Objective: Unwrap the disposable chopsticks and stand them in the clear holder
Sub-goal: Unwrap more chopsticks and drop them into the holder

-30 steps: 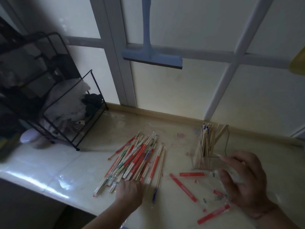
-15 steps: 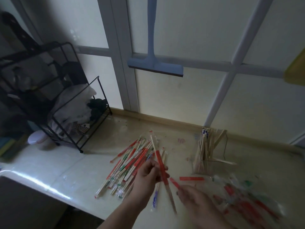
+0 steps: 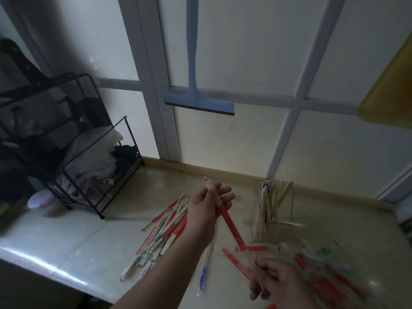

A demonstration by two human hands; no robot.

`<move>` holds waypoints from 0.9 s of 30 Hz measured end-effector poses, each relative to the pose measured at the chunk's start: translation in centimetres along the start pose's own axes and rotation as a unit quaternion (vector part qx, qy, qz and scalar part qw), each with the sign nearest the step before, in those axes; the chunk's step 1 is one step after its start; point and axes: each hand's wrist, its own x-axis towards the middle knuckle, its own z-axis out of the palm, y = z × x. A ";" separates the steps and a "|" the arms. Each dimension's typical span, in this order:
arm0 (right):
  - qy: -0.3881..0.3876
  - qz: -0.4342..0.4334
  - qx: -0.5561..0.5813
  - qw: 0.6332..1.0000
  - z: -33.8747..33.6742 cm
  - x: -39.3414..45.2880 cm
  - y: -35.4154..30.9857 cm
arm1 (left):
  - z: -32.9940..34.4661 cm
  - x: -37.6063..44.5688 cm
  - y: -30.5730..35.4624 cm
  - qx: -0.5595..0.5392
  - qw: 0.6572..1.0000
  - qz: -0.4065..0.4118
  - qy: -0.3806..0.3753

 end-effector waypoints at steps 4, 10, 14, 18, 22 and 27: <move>0.032 -0.012 0.034 0.999 -0.3 0.0 0.2 | 0.8 -0.6 -0.4 0.002 1.000 -0.016 -0.001; 0.041 -0.010 0.046 0.998 -0.5 0.1 0.1 | 1.3 -1.2 -1.4 -0.005 1.000 -0.026 0.013; 0.042 -0.005 0.067 0.997 -0.4 0.4 -0.4 | 1.6 -0.8 -0.8 -0.031 0.999 -0.017 0.027; 0.031 -0.010 0.082 0.996 -0.3 0.8 -1.8 | 1.7 0.1 -0.3 -0.037 0.998 -0.038 0.045; -0.006 0.003 0.087 0.996 -0.3 0.6 -2.6 | 1.7 0.4 -0.6 -0.008 0.998 -0.058 0.040; -0.007 0.029 0.116 0.993 -0.2 1.3 -2.1 | 1.7 0.6 -1.7 0.002 0.996 -0.082 0.045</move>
